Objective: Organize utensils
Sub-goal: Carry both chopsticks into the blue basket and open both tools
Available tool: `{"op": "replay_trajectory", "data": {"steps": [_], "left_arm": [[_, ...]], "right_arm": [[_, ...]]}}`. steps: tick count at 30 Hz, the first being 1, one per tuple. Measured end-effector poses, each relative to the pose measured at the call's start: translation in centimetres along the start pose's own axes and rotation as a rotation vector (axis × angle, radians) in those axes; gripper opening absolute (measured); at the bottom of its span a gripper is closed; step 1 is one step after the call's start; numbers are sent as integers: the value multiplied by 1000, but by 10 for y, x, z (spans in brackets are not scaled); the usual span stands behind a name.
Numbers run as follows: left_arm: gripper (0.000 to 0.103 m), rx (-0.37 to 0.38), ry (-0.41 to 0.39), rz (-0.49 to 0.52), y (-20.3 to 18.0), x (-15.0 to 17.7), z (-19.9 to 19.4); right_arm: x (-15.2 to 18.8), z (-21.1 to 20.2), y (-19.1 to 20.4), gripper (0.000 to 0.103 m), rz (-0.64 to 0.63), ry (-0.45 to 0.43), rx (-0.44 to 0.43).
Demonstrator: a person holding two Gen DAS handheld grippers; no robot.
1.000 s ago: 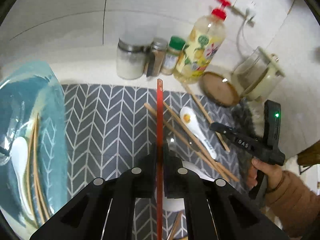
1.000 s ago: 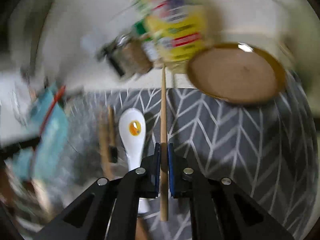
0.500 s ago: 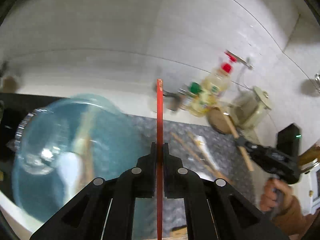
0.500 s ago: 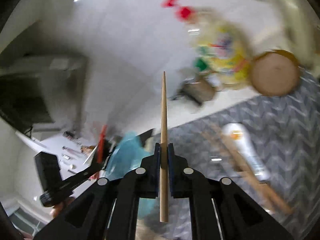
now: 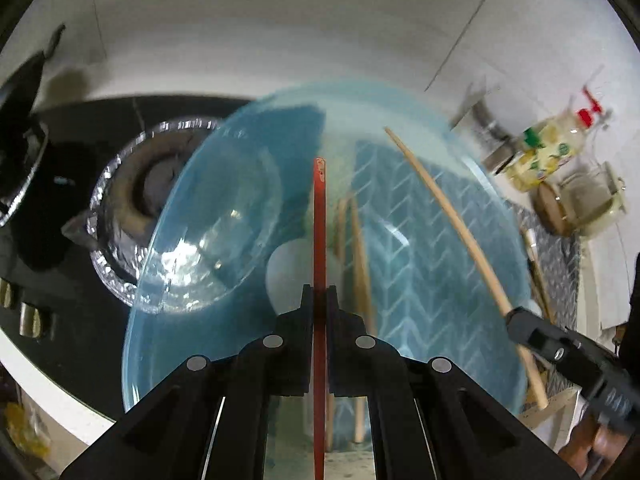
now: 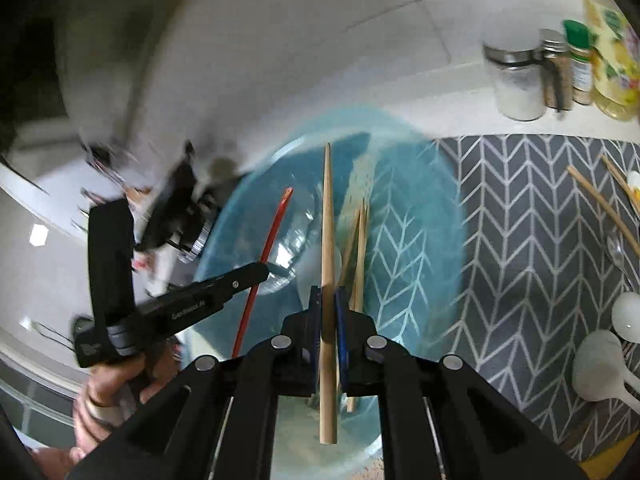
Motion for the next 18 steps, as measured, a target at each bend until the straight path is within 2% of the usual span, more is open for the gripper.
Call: {"op": "replay_trajectory", "data": {"steps": [4,7,8,10,11,12,14,16,18], "left_arm": [[7,11,38,-16,6,2,12],[8,-8,44,-23,7,2,13],[9,-13,41,-23,7,1,14],[22,-20,39,-27,9,1,13],[24,-15,43,-28,9,1,12],[28,-21,41,-30,8,2,10],[29,-27,15,-18,0,0,-1],[29,6,-32,0,-17,-3,-22],[31,53,-115,70,-50,-5,-57]], "right_arm": [[10,33,12,8,-25,78,84],[16,49,15,8,-35,163,165],[19,50,16,8,-34,177,163],[23,51,20,8,-49,204,161],[26,50,20,8,-55,207,161],[28,48,21,8,-60,205,154],[23,32,22,8,-66,172,127],[8,-1,20,8,-77,95,110],[-16,-34,18,8,-83,-4,37]]}}
Point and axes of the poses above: each gripper's, at about its wrist camera, not at the fingertips, and z roughly the way its jaws point, y to its left, x to its underside, the point moved 4 cm from there along z, roughly the way its jaws point, and after that the axes turned 1 degree about -z, right-handed, at the moved point
